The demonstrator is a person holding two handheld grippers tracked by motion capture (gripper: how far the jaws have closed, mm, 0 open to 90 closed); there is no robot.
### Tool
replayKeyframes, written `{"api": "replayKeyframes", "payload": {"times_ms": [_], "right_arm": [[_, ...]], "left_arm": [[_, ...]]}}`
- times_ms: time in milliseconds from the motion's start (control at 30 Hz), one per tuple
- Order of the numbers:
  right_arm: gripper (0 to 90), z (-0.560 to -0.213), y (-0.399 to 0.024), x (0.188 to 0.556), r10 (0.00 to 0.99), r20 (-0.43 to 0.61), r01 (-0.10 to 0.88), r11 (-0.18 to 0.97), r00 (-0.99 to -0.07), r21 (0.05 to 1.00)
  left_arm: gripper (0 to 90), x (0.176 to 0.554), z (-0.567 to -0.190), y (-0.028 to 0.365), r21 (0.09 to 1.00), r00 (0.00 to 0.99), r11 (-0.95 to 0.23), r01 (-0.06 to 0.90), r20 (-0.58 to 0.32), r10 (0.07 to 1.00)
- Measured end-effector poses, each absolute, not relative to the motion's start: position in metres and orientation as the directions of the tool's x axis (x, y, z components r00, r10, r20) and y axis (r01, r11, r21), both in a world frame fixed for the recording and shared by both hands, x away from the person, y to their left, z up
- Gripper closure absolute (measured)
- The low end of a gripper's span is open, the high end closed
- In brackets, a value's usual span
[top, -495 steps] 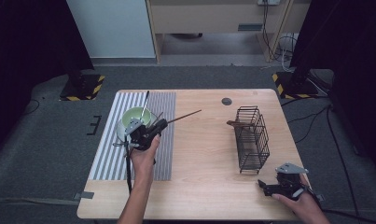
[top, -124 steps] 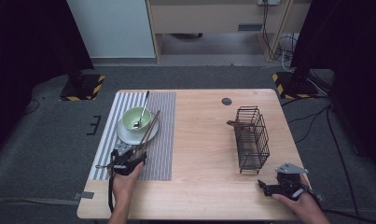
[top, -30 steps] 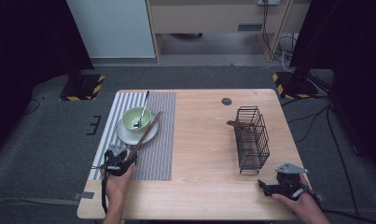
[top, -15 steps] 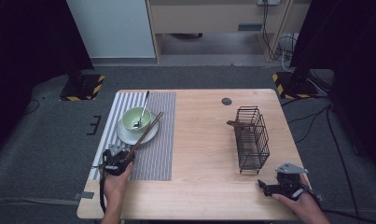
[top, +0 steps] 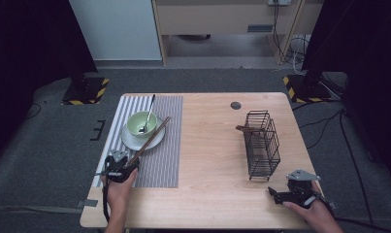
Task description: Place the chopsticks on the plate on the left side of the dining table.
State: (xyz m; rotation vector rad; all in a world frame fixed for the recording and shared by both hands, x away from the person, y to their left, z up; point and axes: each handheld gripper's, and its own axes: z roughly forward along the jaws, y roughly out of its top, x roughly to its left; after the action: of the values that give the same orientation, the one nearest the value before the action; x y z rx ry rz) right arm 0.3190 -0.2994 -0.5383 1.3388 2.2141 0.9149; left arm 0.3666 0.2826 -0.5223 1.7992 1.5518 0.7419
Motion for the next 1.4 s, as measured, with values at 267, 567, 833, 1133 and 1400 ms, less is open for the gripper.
{"api": "replayKeyframes", "payload": {"times_ms": [267,567,833,1133,1400], "right_arm": [[0.4,-0.538,-0.299,0.319,0.886,0.001,0.628,0.329,-0.464,0.706],[0.4,-0.538,-0.299,0.319,0.886,0.001,0.628,0.329,-0.465,0.706],[0.4,-0.538,-0.299,0.319,0.886,0.001,0.628,0.329,-0.465,0.706],[0.4,-0.538,-0.299,0.319,0.886,0.000,0.628,0.329,-0.465,0.706],[0.3,-0.538,-0.299,0.319,0.885,0.001,0.628,0.329,-0.465,0.706]], "left_arm": [[46.5,0.367,-0.523,0.287,0.775,0.129,-0.095,0.625,0.017,0.991],[45.5,0.368,-0.524,0.292,0.773,0.121,-0.107,0.625,0.039,0.992],[43.7,0.368,-0.525,0.296,0.776,0.115,-0.109,0.621,0.046,0.992],[42.8,0.368,-0.524,0.300,0.785,0.114,-0.101,0.612,0.038,0.993],[43.5,0.370,-0.524,0.305,0.787,0.108,-0.087,0.611,0.026,0.994]]}}
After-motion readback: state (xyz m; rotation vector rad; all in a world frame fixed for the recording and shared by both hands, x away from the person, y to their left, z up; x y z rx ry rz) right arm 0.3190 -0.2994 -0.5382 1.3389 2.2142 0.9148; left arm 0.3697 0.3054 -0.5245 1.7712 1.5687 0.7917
